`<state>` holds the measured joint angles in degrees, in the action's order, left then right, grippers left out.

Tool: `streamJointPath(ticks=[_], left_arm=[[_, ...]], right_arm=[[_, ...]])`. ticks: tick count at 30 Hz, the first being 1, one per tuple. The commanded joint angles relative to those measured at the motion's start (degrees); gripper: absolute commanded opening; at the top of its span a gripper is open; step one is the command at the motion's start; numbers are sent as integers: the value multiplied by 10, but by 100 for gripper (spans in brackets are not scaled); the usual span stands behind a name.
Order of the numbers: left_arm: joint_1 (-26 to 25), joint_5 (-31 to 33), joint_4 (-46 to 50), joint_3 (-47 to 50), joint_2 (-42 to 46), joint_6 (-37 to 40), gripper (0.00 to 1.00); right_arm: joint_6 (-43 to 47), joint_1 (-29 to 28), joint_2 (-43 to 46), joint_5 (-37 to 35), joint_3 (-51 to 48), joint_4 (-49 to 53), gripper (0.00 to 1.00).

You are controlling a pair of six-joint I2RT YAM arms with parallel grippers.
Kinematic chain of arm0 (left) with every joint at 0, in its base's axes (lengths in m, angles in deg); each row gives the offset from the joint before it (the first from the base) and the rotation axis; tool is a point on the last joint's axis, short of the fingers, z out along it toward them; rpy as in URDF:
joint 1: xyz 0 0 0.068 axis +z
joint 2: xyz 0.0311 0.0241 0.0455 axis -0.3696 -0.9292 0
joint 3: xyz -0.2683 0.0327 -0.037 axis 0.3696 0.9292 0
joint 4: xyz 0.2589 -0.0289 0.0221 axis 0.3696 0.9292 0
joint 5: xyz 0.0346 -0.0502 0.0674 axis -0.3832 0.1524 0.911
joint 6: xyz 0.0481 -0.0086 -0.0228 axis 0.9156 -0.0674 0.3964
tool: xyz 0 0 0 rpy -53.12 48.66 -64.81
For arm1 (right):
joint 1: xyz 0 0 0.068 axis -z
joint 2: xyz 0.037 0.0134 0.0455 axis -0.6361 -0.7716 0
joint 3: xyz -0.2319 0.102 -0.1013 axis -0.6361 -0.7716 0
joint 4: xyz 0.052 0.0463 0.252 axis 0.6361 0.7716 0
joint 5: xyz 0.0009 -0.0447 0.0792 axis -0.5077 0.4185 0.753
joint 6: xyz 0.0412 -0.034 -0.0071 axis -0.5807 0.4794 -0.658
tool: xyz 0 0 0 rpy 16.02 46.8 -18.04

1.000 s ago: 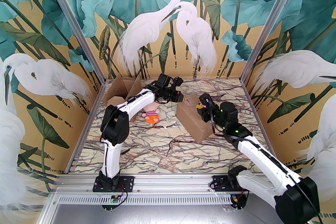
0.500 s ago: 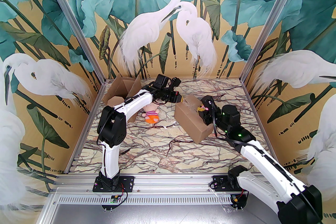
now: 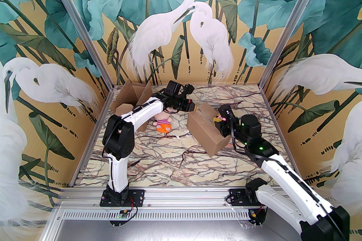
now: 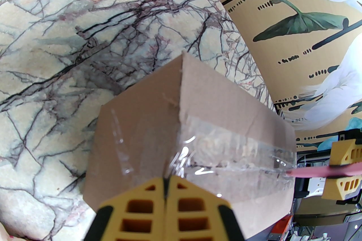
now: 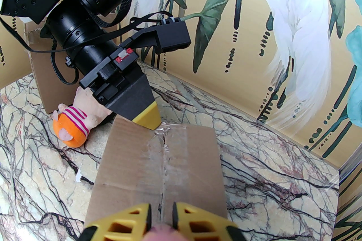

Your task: Unpack the express box

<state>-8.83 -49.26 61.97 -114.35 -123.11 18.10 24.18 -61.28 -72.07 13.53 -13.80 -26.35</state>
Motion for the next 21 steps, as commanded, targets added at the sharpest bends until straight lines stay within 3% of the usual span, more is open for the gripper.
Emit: streamJointPath(ticks=[1, 21], left_arm=[[54, 132, -13, 13, 13, -15, 0], [82, 162, -65, 68, 42, -33, 0]], right_arm=[[-13, 0, 20, 6, -12, 76, 0], [-15, 0, 26, 44, -15, 88, 0]])
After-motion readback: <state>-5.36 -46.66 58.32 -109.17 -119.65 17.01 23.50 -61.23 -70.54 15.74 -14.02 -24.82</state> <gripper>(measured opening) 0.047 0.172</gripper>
